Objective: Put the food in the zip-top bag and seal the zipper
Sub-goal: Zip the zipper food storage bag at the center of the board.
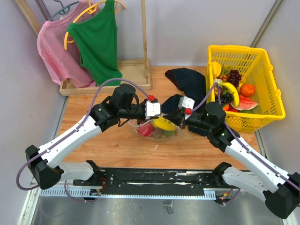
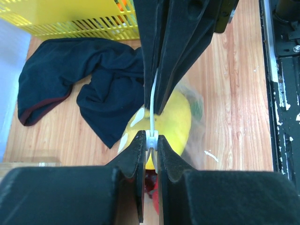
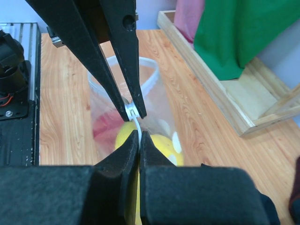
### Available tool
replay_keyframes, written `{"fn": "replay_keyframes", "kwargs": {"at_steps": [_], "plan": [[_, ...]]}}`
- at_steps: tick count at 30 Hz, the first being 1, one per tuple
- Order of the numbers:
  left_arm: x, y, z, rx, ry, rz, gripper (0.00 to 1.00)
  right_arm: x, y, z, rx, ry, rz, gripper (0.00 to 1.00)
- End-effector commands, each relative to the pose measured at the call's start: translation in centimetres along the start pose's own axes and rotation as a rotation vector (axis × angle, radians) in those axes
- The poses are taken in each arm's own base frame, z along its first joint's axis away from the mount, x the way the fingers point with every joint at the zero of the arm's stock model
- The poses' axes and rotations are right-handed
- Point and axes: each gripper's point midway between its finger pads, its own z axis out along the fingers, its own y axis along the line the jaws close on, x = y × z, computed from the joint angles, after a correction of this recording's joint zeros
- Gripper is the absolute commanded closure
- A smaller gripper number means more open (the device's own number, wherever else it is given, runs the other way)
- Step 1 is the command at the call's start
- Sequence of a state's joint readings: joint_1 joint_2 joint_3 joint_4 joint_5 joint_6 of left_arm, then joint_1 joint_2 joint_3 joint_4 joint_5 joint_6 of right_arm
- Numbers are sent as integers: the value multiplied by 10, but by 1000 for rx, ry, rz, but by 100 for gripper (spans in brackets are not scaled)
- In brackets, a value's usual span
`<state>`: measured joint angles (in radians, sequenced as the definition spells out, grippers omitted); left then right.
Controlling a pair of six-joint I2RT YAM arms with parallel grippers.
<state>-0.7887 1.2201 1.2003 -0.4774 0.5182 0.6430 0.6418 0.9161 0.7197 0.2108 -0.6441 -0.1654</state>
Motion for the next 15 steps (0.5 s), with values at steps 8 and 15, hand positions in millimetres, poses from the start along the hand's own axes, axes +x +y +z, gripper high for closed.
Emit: {"fn": "replay_keyframes", "kwargs": {"at_steps": [8, 15], "plan": [[13, 1, -19, -91, 56, -75, 100, -15, -31, -26, 244, -34, -58, 99], [18, -2, -26, -112, 72, -88, 100, -15, -44, -37, 350, -34, -41, 99]]}}
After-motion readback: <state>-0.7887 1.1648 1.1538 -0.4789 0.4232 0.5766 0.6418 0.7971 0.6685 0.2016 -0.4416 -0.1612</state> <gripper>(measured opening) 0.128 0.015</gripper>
